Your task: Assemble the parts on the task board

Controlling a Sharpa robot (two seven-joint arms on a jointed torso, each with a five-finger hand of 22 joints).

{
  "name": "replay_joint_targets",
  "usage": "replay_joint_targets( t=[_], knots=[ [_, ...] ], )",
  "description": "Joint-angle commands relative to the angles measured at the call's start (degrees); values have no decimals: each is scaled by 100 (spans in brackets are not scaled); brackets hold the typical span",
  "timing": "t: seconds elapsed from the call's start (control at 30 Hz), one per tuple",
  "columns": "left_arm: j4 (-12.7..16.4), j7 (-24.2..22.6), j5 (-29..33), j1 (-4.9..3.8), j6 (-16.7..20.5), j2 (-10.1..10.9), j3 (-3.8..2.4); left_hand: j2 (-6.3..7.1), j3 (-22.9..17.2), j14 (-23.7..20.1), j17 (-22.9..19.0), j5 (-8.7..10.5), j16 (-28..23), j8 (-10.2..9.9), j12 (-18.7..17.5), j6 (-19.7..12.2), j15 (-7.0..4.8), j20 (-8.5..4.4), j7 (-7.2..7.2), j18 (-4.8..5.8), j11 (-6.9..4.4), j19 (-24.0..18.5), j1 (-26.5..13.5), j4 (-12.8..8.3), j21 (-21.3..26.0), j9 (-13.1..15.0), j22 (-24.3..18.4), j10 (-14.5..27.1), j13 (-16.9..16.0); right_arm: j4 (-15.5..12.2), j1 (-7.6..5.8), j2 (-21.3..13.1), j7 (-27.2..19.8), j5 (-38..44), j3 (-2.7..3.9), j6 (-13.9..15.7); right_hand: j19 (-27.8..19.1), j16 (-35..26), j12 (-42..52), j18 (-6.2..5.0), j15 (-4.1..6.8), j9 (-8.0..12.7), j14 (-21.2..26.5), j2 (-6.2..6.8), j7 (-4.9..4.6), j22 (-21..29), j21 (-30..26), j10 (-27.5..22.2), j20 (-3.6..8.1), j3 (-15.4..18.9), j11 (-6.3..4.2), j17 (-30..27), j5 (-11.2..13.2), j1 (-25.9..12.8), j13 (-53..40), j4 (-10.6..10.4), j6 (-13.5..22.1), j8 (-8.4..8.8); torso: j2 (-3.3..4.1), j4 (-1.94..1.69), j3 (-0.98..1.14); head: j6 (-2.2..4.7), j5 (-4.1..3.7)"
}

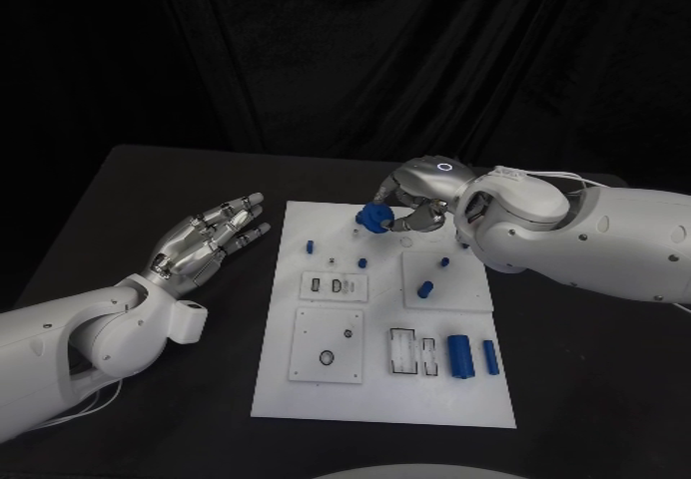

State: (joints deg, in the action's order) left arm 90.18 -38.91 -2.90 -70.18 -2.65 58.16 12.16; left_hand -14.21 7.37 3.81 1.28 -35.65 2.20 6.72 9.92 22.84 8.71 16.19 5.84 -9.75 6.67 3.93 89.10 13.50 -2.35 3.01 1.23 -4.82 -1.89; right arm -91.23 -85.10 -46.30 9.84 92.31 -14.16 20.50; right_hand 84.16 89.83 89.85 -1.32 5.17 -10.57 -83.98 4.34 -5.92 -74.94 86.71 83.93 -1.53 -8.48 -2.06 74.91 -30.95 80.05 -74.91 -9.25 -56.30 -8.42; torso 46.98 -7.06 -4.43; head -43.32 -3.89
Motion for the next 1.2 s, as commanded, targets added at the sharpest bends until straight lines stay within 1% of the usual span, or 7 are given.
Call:
replay_joint_targets(
  t=[0.03,0.3,0.67,1.0,1.1,1.13,1.2],
  knots=[
    [0,-314,-6,-1,-83,-25,-4,-7,-32,7,9,-21,35,3,39,-5,40,29,17,-59,44,-2,27,7,-21,-4,10,2,-3,118,30,133,-37,22,4,-128,340,17,15,31,-33,-1373,-602,8,326,-1291,27,607,-2,-67,49,1509,116,-79,-1509,-74,-421,-749,-1,3,-2,-11,-13],
    [-22,-312,-6,-1,-96,-60,-4,-7,-32,7,9,-21,35,3,39,-5,40,29,17,-59,44,-2,27,7,-21,-4,10,2,-3,415,126,487,-60,194,5,-206,338,17,15,30,-49,-1388,-602,13,309,-1290,23,607,-12,-78,70,1509,152,-89,-1509,-79,-394,-733,17,-28,3,-14,-42],
    [-30,-305,-6,-1,-103,-78,-4,-7,-32,7,9,-21,35,3,39,-5,40,29,17,-59,44,-2,27,7,-21,-4,10,2,-3,591,187,696,84,450,5,-526,313,17,15,18,-78,-1410,-602,20,263,-1269,-12,607,-42,-110,99,1509,240,-118,-1509,-85,-291,-660,17,-19,4,-50,-46],
    [-39,-299,-6,-1,-114,-95,-4,-7,-32,7,9,-21,35,3,39,-5,40,29,17,-59,44,-2,27,7,-21,-4,10,2,-3,687,201,791,80,468,5,-623,247,17,15,-9,-111,-1339,-602,32,164,-1220,-102,607,-85,-216,126,1509,310,-178,-1509,-98,100,-341,16,-13,4,-42,-49],
    [-46,-297,-6,-1,-115,-95,-4,-7,-32,7,9,-21,35,3,39,-5,40,29,17,-59,44,-2,27,7,-21,-4,10,2,-3,700,211,817,69,469,5,-682,215,17,15,-22,-120,-1179,-602,65,152,-1199,-150,607,-100,-294,138,1509,404,-222,-1509,-122,435,-51,14,-7,4,-43,-39],
    [-48,-296,-6,-1,-115,-95,-4,-7,-32,7,9,-21,35,3,39,-5,40,29,17,-59,44,-2,27,7,-21,-4,10,2,-3,702,216,824,67,469,5,-711,172,17,15,-39,-120,-1081,-602,84,157,-1167,-210,607,-106,-332,141,1509,533,-244,-1509,-135,575,82,14,-6,5,-45,-40],
    [-51,-294,-6,-1,-117,-96,-4,-7,-32,7,9,-21,35,3,39,-5,40,29,17,-59,44,-2,27,7,-21,-4,10,2,-3,708,224,835,67,469,5,-764,144,17,15,-50,-124,-1019,-602,99,154,-1147,-250,607,-106,-352,139,1509,593,-256,-1509,-141,650,157,13,-7,4,-47,-42]
  ],
)
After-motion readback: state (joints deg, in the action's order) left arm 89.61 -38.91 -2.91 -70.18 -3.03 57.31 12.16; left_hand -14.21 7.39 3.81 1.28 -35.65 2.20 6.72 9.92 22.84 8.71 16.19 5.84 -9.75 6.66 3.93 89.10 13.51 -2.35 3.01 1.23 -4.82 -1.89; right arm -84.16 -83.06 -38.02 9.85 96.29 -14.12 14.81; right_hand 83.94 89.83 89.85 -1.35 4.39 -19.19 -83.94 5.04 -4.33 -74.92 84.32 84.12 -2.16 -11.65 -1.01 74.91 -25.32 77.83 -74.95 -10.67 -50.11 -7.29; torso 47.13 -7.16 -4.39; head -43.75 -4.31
